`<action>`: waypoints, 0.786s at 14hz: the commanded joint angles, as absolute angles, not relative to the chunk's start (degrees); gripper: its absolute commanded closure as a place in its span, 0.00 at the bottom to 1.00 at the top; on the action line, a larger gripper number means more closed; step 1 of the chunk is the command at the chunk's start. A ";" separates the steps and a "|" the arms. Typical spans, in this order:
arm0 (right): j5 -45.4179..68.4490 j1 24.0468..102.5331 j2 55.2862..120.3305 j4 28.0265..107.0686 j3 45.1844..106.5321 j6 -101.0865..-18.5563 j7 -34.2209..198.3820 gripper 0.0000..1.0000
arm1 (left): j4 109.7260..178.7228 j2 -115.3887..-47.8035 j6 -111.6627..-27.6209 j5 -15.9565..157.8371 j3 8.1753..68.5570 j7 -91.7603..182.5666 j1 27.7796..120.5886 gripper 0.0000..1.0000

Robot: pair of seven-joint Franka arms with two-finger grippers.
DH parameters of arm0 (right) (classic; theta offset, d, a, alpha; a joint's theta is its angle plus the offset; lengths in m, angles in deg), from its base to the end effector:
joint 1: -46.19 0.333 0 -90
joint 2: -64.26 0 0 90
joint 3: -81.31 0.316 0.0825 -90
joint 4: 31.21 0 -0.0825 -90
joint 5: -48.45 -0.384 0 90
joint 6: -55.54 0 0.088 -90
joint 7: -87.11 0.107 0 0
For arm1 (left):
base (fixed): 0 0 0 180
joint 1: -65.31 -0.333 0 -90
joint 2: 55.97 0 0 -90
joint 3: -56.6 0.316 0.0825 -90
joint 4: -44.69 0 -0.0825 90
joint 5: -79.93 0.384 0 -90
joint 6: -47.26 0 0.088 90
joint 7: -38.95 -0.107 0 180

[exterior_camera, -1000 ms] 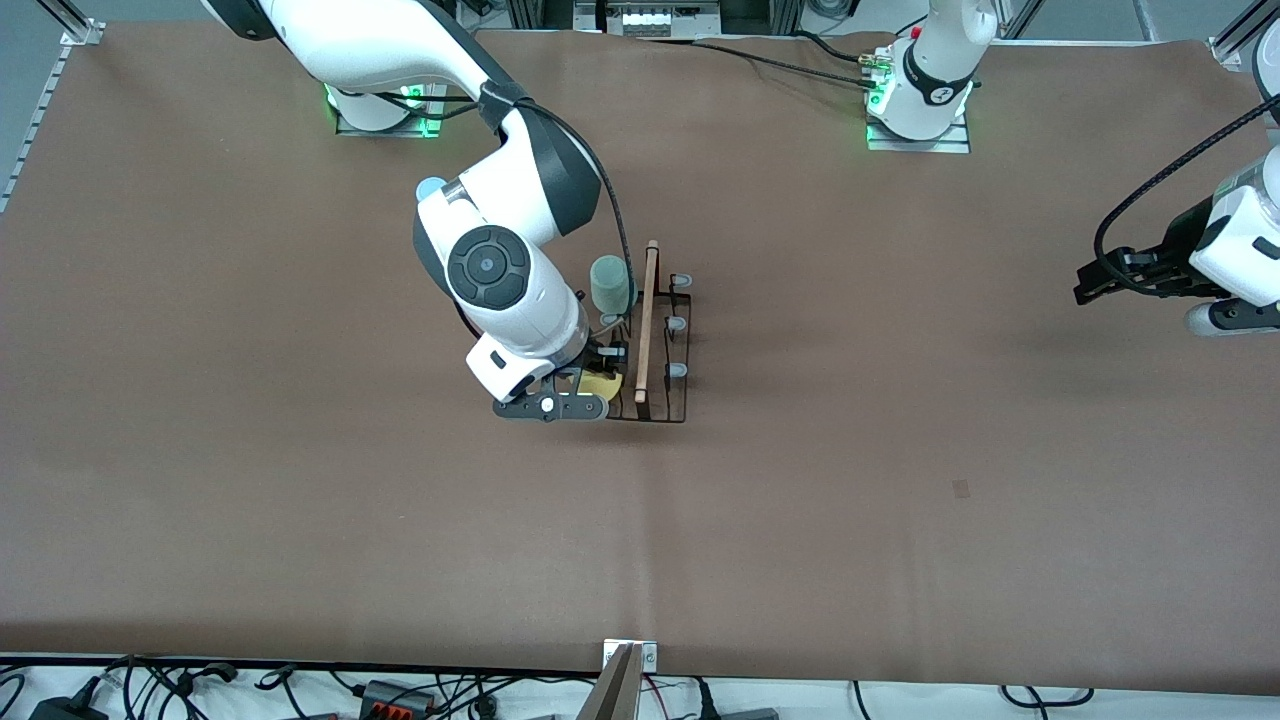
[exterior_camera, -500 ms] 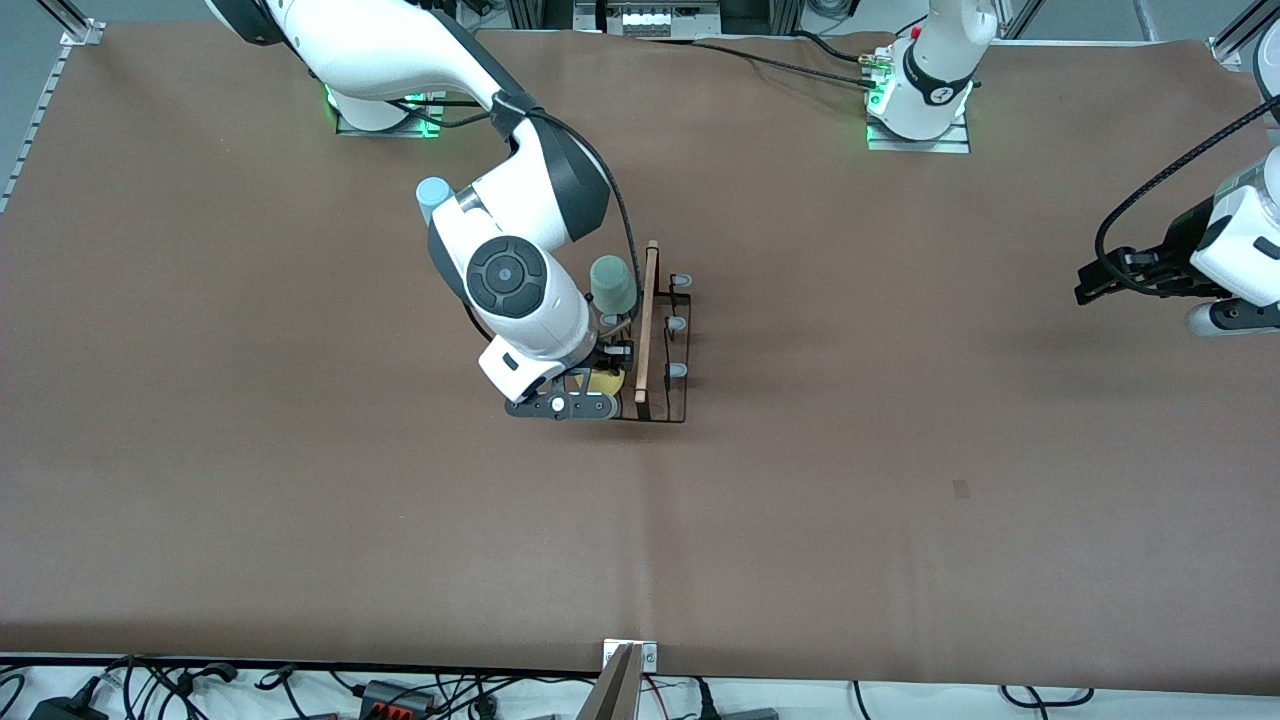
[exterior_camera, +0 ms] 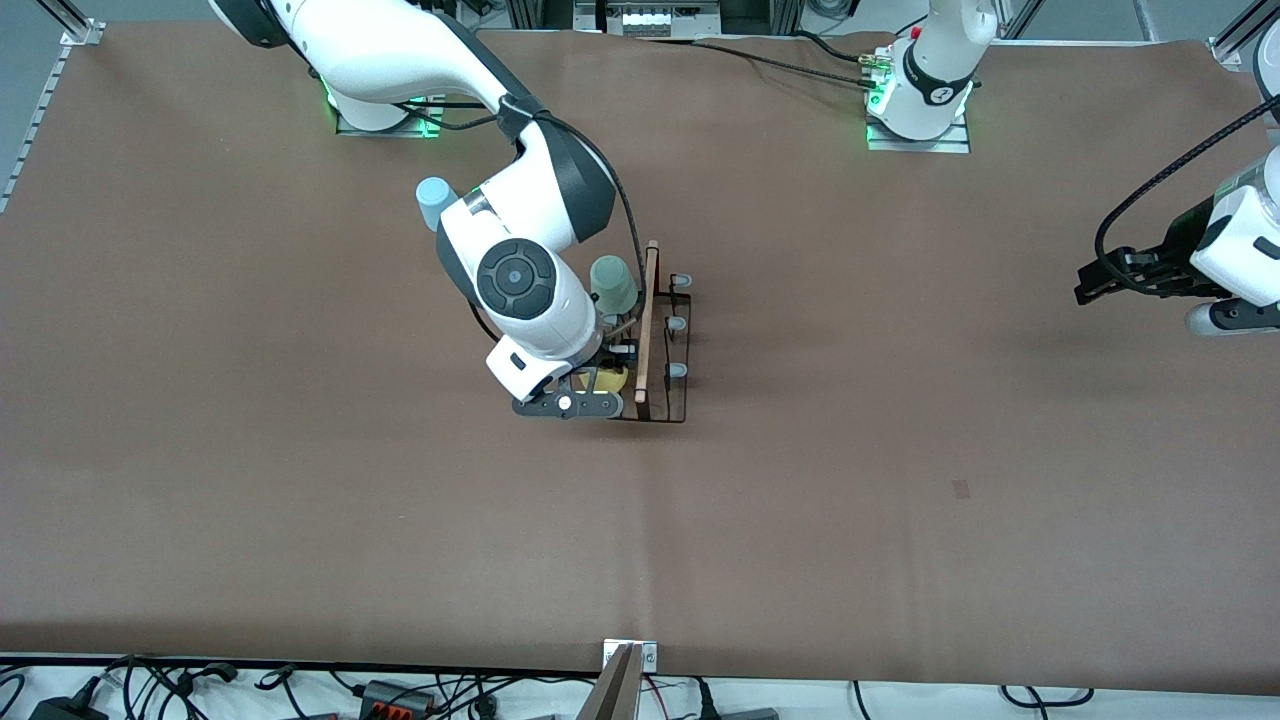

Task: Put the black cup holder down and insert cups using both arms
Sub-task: 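Lower the yellow cup onto a rack peg with the right gripper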

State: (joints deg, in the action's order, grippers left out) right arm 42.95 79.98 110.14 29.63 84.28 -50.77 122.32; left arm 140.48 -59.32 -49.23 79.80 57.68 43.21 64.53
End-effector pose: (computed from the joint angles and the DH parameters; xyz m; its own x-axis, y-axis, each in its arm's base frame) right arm 0.6146 0.4524 0.3558 0.9966 -0.0117 -0.0814 -0.0199 -0.9948 -0.1002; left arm 0.5757 0.0182 0.5531 0.9932 0.1069 -0.0462 0.1069 -0.9943 -0.0023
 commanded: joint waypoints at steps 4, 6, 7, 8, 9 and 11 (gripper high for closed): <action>43.18 80.03 111.89 29.43 84.65 -53.89 122.27 0.72 | 140.66 -59.05 -49.69 80.46 57.57 42.12 64.26 0.00; 43.18 80.12 112.77 29.43 84.65 -54.59 122.36 0.69 | 140.66 -59.05 -49.69 80.46 57.57 42.12 64.26 0.00; 43.18 80.12 113.03 29.43 84.65 -55.20 122.44 0.50 | 140.58 -59.05 -49.69 80.46 57.57 42.12 64.26 0.00; 43.35 80.12 113.21 29.43 84.65 -55.38 123.14 0.01 | 140.58 -59.05 -49.69 80.55 57.57 42.12 64.26 0.00; 43.53 80.12 113.04 29.35 84.65 -55.38 123.15 0.00 | 140.66 -59.05 -49.69 80.46 57.57 42.12 64.26 0.00; 43.53 79.51 111.46 29.00 84.30 -54.51 122.97 0.00 | 140.66 -59.05 -49.69 80.46 57.57 42.12 64.26 0.00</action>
